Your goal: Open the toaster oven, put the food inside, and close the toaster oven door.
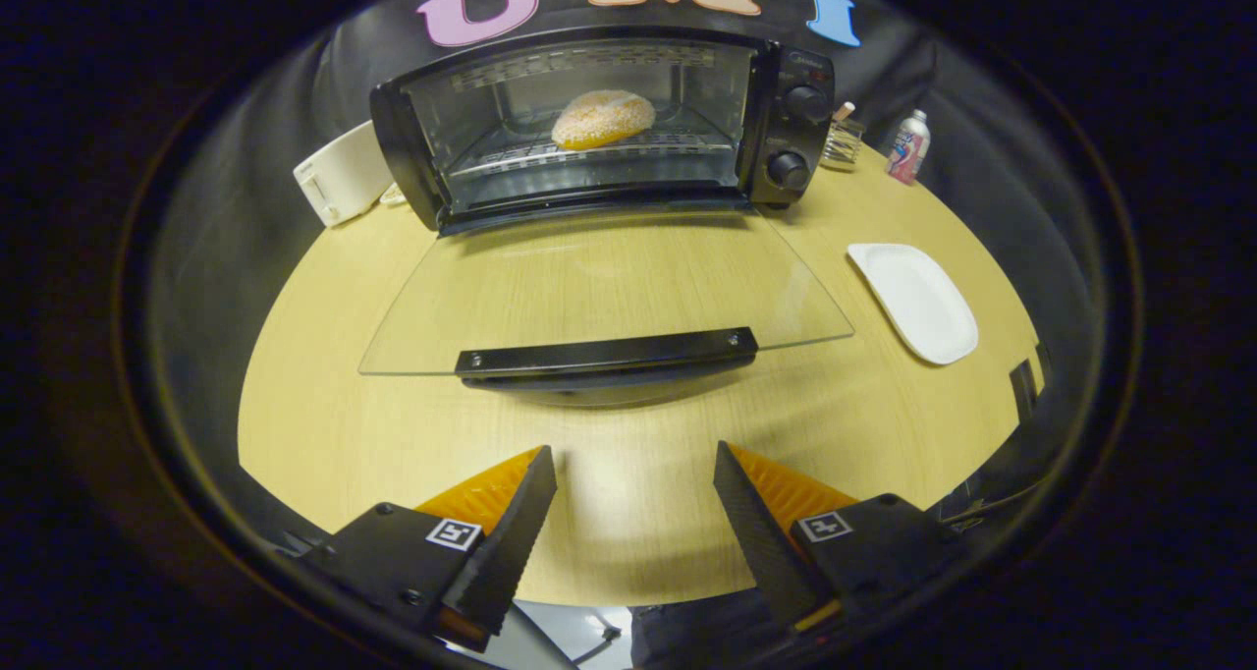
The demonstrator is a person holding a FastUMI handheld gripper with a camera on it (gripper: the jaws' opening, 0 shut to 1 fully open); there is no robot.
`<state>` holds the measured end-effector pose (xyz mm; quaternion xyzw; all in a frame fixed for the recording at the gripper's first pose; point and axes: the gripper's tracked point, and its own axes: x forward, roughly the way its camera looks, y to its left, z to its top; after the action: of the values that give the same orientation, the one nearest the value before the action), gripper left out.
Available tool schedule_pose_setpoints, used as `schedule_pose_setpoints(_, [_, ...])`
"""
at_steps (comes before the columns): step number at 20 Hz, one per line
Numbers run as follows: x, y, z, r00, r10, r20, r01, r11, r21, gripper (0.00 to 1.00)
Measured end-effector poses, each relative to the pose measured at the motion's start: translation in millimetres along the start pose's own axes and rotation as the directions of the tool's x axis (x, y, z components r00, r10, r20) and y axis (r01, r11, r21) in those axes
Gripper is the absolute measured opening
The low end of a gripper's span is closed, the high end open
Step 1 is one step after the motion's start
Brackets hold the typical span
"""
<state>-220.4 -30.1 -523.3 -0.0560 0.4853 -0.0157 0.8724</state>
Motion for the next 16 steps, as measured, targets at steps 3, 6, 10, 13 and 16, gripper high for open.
schedule_pose_setpoints(3, [9,2,8,1.000,-0.003,0.004,0.003,1.000,0.003,1.00])
schedule_pose_setpoints(6, [13,3,19,1.000,-0.003,0.014,0.003,1.000,0.020,1.00])
schedule_pose_setpoints(10, [12,3,22,1.000,-0.006,0.027,0.006,1.000,-0.012,0.99])
schedule_pose_setpoints(13, [6,2,29,0.999,-0.004,0.052,0.005,1.000,-0.027,0.99])
schedule_pose_setpoints(16, [-1,3,37,0.997,0.004,0.075,-0.001,0.999,-0.039,0.99])
